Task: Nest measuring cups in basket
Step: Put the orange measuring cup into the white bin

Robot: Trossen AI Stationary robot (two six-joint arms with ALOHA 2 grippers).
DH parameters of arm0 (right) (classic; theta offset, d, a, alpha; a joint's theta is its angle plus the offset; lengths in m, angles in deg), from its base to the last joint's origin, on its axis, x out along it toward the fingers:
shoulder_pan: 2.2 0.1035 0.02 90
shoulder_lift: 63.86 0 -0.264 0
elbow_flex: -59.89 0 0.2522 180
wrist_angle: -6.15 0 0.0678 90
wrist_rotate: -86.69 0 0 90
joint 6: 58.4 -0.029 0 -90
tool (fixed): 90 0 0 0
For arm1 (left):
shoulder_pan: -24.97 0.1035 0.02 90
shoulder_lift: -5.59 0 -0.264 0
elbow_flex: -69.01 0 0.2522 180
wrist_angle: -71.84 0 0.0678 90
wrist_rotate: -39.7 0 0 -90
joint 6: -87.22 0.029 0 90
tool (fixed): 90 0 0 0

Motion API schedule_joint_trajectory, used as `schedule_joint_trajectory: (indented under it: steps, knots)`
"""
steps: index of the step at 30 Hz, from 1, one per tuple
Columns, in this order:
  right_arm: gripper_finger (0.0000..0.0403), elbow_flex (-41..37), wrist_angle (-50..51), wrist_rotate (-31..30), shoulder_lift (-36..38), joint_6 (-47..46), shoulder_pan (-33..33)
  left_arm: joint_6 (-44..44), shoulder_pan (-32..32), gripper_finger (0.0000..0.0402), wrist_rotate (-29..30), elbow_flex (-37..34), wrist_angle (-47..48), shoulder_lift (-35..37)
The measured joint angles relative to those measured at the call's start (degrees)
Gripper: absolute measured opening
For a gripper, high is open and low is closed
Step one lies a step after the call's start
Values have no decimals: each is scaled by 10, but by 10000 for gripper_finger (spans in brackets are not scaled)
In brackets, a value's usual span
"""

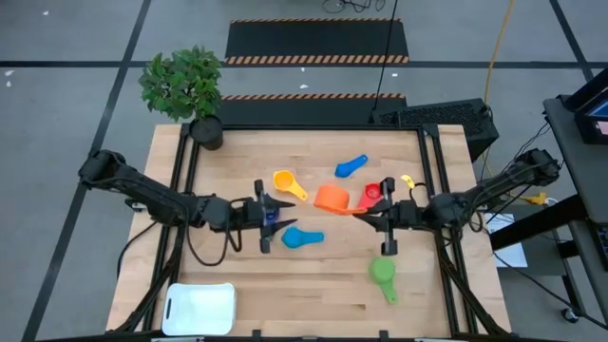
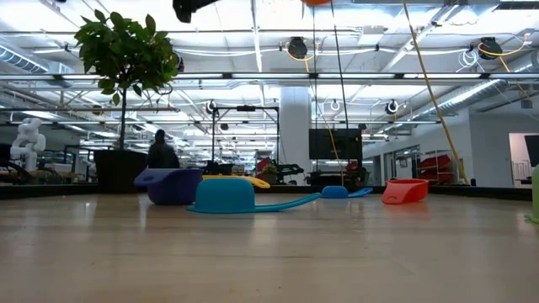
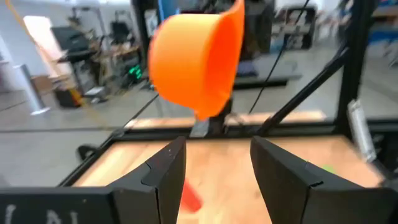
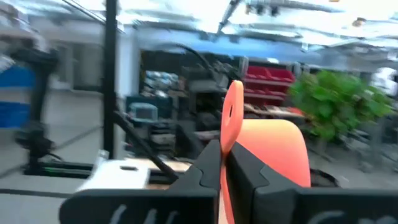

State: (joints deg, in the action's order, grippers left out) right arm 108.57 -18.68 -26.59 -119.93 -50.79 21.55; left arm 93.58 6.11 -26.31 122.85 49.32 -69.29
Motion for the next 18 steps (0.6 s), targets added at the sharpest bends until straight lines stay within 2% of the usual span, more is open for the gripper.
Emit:
schedule_joint_trajectory:
  steps: [3,7,13,18]
  knots:
    - [0,-12,-43,25,0,-5,0,0,8,184,-39,-29,-76,0]
    - [0,-34,-116,27,-6,-7,0,6,12,184,-50,-45,-128,-15]
    - [0,-59,-239,34,-58,-7,-3,8,19,184,-85,-44,-232,-77]
    - [0,-59,-337,101,-114,-16,-11,-7,37,184,-92,-44,-305,-110]
